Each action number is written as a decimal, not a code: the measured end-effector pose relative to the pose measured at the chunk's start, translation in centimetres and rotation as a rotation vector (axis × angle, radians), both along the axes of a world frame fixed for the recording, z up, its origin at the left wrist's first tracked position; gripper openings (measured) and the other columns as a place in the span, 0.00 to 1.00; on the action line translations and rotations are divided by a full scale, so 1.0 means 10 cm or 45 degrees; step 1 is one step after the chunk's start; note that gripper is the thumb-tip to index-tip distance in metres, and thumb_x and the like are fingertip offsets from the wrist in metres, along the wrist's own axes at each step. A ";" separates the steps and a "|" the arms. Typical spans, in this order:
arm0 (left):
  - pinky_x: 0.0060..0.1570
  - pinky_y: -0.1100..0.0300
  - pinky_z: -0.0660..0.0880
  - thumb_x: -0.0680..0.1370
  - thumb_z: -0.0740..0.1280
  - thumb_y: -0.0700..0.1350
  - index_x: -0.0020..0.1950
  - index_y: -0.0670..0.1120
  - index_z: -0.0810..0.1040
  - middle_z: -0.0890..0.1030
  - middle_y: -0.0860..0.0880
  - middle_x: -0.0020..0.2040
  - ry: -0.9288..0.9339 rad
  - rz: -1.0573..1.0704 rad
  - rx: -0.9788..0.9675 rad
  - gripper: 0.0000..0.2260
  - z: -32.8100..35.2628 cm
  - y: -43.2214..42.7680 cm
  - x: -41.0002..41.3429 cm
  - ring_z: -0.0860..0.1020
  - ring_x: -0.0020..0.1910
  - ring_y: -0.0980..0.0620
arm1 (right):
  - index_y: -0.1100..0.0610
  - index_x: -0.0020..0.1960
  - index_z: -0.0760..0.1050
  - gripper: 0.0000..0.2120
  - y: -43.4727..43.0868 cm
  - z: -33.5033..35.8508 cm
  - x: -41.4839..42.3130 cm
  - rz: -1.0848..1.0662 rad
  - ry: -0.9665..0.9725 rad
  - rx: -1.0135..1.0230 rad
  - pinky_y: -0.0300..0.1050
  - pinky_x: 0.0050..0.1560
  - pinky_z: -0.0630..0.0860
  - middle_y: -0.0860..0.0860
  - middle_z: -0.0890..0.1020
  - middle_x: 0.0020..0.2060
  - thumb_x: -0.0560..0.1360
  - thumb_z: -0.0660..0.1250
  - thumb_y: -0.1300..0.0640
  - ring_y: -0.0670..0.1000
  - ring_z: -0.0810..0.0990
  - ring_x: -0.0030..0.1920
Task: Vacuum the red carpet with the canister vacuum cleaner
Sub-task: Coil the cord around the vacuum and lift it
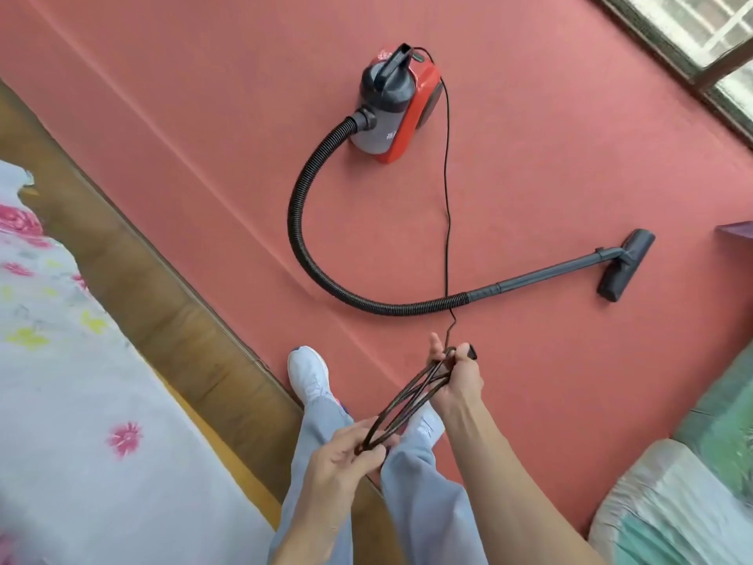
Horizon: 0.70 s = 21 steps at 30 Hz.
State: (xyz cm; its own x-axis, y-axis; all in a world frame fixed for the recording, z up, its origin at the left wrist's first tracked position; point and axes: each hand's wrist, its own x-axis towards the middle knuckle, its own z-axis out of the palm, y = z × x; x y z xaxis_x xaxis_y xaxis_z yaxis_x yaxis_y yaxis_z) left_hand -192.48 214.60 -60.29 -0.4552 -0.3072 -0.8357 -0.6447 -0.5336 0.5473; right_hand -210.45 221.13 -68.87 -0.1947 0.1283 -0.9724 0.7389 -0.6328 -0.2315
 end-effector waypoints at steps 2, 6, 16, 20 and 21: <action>0.51 0.63 0.75 0.76 0.72 0.36 0.40 0.40 0.86 0.86 0.45 0.41 -0.127 0.213 -0.060 0.05 -0.14 -0.03 0.06 0.84 0.46 0.53 | 0.59 0.40 0.62 0.14 0.02 -0.05 0.10 0.052 -0.050 0.108 0.33 0.18 0.64 0.60 0.80 0.33 0.84 0.55 0.59 0.48 0.69 0.21; 0.47 0.53 0.75 0.78 0.66 0.30 0.37 0.37 0.77 0.74 0.44 0.30 -0.380 0.574 -0.032 0.10 -0.56 -0.06 0.04 0.80 0.39 0.44 | 0.54 0.42 0.63 0.11 0.10 -0.11 0.27 0.112 -0.049 0.234 0.32 0.16 0.56 0.55 0.73 0.32 0.82 0.53 0.64 0.44 0.60 0.15; 0.25 0.57 0.80 0.80 0.68 0.51 0.47 0.41 0.70 0.71 0.44 0.37 -0.312 1.019 0.709 0.13 -1.46 -0.26 -1.33 0.78 0.27 0.47 | 0.59 0.46 0.73 0.11 0.05 0.27 -0.07 0.196 0.136 0.116 0.35 0.18 0.56 0.49 0.65 0.25 0.83 0.55 0.62 0.44 0.58 0.19; 0.32 0.45 0.83 0.79 0.67 0.55 0.68 0.38 0.65 0.74 0.37 0.55 -0.184 0.749 0.885 0.26 -1.63 -0.26 -1.86 0.80 0.43 0.40 | 0.60 0.45 0.73 0.13 0.09 0.27 -0.19 0.238 0.183 -0.015 0.35 0.20 0.57 0.48 0.65 0.25 0.84 0.53 0.59 0.44 0.59 0.20; 0.32 0.44 0.83 0.79 0.66 0.56 0.73 0.37 0.61 0.73 0.35 0.62 -0.170 0.661 0.910 0.31 -1.66 -0.22 -1.97 0.80 0.45 0.40 | 0.60 0.46 0.74 0.13 0.11 0.26 -0.21 0.242 0.196 -0.033 0.35 0.20 0.58 0.48 0.65 0.25 0.84 0.54 0.59 0.44 0.59 0.20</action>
State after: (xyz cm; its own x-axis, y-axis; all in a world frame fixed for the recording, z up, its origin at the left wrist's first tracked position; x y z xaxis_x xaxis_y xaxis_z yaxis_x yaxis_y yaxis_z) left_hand -212.16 212.36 -76.91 -0.2886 0.1673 -0.9427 -0.2614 -0.9610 -0.0905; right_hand -212.54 222.27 -66.23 -0.3589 0.0503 -0.9320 0.8028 -0.4927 -0.3358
